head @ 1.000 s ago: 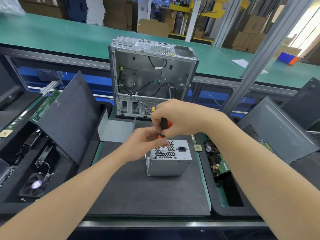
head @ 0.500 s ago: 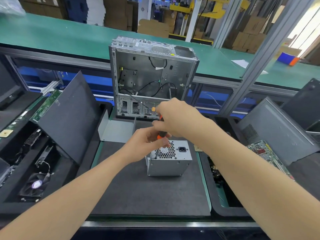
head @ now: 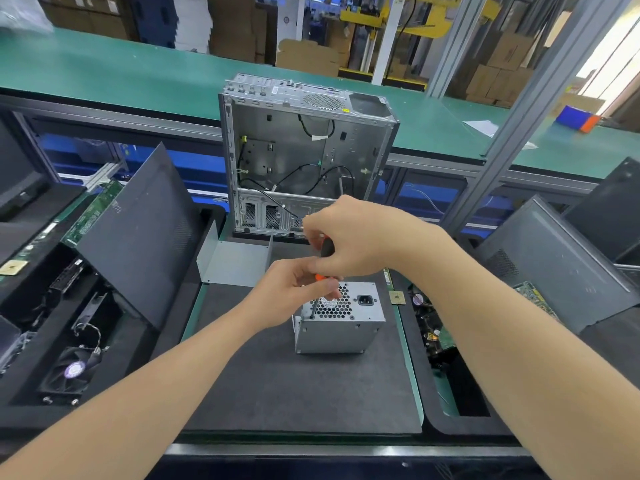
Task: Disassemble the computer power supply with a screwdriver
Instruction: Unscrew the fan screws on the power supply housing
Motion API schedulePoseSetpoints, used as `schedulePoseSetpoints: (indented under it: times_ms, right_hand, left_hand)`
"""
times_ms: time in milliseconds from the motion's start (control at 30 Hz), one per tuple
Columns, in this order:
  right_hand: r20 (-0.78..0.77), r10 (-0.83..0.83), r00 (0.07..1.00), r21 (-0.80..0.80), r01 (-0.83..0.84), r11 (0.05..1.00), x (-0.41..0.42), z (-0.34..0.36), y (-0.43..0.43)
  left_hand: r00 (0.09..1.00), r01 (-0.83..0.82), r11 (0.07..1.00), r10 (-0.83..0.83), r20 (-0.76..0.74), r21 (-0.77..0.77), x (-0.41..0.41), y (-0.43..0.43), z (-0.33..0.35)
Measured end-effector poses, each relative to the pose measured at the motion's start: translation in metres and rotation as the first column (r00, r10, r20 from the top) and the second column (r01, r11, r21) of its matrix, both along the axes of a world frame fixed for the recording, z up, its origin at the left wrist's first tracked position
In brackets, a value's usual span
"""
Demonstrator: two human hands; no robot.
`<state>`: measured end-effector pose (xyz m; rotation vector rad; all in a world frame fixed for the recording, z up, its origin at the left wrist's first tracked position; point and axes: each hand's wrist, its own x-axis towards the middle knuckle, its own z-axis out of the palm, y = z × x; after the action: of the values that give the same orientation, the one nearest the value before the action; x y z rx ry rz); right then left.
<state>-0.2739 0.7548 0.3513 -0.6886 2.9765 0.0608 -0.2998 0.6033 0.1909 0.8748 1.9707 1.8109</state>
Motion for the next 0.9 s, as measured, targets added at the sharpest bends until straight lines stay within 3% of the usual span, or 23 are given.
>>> schedulePoseSetpoints:
  times_ms: [100,200,267,333,400,467,533,767,900]
  right_hand:
    - [-0.232,-0.208,0.95,0.065,0.228,0.971,0.003,-0.014,-0.012]
    - [-0.212,-0.222,0.952,0.039,0.236,0.971,0.001,-0.018,-0.017]
    - [-0.192,-0.216,0.957,0.039,0.227,0.973,-0.001,-0.016,-0.015]
    - [-0.194,-0.225,0.955,0.04,0.237,0.971,-0.002,-0.016,-0.012]
    - [-0.196,-0.231,0.953,0.047,0.244,0.969,-0.003,-0.016,-0.009]
    - [-0.187,-0.238,0.953,0.041,0.25,0.967,-0.004,-0.016,-0.006]
    - [-0.18,-0.242,0.953,0.035,0.252,0.967,-0.005,-0.015,-0.004]
    - [-0.153,-0.244,0.958,0.033,0.252,0.967,-0.008,-0.014,0.0]
    - [-0.152,-0.227,0.962,0.042,0.236,0.971,-0.008,-0.013,0.0]
  left_hand:
    - [1.0,0.001,1.0,0.0,0.01,-0.032,-0.002,0.002,-0.004]
    - [1.0,-0.011,0.998,0.011,0.005,-0.063,-0.003,-0.003,-0.011]
    - [0.999,-0.036,0.999,0.036,0.029,-0.002,-0.004,-0.011,-0.022]
    - [0.972,-0.191,0.981,0.192,0.134,-0.019,-0.004,-0.017,-0.035]
    - [0.882,-0.324,0.916,0.383,0.275,-0.236,0.0,-0.018,-0.044]
    - [0.791,-0.224,0.915,0.372,0.486,-0.336,0.005,-0.019,-0.052]
    - [0.719,-0.151,0.948,0.3,0.627,-0.28,0.008,-0.02,-0.053]
    - [0.653,-0.086,0.952,0.278,0.704,-0.295,0.003,-0.018,-0.04]
    - [0.67,-0.086,0.946,0.287,0.685,-0.312,-0.002,-0.012,-0.037]
